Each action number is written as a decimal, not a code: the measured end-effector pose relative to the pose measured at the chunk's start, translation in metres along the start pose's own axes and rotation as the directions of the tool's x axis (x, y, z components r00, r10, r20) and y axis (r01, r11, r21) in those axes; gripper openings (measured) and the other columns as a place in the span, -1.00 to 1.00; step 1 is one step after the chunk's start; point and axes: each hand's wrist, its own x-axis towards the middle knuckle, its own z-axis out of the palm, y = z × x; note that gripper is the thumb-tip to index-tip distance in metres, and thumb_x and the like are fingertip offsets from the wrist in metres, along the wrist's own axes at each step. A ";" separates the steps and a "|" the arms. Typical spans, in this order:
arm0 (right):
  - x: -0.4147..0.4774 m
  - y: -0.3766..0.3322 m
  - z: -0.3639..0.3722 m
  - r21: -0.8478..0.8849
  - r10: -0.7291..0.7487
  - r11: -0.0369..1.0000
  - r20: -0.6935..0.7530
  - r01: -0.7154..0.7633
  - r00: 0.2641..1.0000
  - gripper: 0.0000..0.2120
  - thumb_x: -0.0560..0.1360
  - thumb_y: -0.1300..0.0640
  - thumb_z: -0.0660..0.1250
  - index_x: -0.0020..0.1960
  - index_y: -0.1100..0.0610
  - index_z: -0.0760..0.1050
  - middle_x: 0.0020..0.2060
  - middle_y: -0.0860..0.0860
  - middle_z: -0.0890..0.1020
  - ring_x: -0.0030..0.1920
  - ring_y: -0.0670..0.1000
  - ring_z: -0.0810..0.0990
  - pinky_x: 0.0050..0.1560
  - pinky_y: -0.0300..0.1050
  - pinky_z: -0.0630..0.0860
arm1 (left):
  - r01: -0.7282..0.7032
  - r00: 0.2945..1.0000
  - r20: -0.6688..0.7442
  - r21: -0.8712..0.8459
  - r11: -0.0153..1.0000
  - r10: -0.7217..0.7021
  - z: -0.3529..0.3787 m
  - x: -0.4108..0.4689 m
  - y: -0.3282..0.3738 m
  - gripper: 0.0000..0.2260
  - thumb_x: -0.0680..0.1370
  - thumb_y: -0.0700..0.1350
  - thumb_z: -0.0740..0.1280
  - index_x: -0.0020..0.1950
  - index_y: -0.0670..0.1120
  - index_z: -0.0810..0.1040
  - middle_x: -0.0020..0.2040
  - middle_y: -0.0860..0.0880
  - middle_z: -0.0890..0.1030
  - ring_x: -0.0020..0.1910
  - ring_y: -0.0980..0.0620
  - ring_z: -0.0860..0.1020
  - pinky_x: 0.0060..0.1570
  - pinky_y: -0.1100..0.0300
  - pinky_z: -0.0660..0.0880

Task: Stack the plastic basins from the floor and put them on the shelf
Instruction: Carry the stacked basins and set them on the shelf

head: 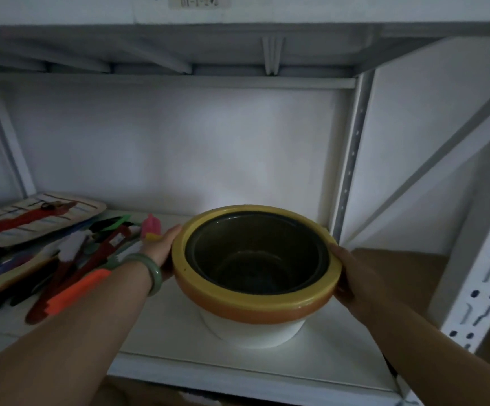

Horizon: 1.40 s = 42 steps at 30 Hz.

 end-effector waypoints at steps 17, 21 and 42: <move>-0.034 0.005 0.014 0.213 0.065 0.974 0.038 -0.071 0.997 -0.73 0.54 0.02 0.27 0.09 0.19 0.54 -0.24 0.13 0.61 -0.19 0.10 0.61 -0.17 0.00 0.55 | 0.191 0.965 0.192 -0.041 0.981 -0.180 -0.037 -0.010 -0.020 -0.68 0.42 0.03 0.38 0.09 -0.12 0.55 -0.14 -0.10 0.58 -0.18 -0.03 0.55 -0.32 0.15 0.56; -0.041 0.008 0.024 0.264 0.067 0.962 0.028 -0.072 0.997 -0.65 0.52 0.01 0.29 0.21 0.19 0.51 -0.17 0.14 0.63 -0.13 0.11 0.62 -0.17 0.01 0.54 | 0.138 0.983 0.133 -0.069 0.988 -0.128 -0.029 -0.013 -0.014 -0.79 0.47 0.00 0.34 -0.04 -0.13 0.57 -0.16 -0.10 0.61 -0.17 -0.02 0.57 -0.40 0.17 0.58; -0.071 0.013 0.059 0.333 0.114 0.939 -0.059 -0.088 0.992 -0.62 0.52 0.04 0.31 0.27 0.19 0.45 0.04 0.20 0.60 0.08 0.16 0.58 -0.02 0.04 0.53 | 0.078 0.997 0.036 -0.116 0.990 -0.074 -0.024 -0.027 -0.018 -0.86 0.48 -0.01 0.34 -0.10 -0.07 0.54 -0.11 -0.12 0.61 -0.09 -0.05 0.57 -0.15 0.04 0.53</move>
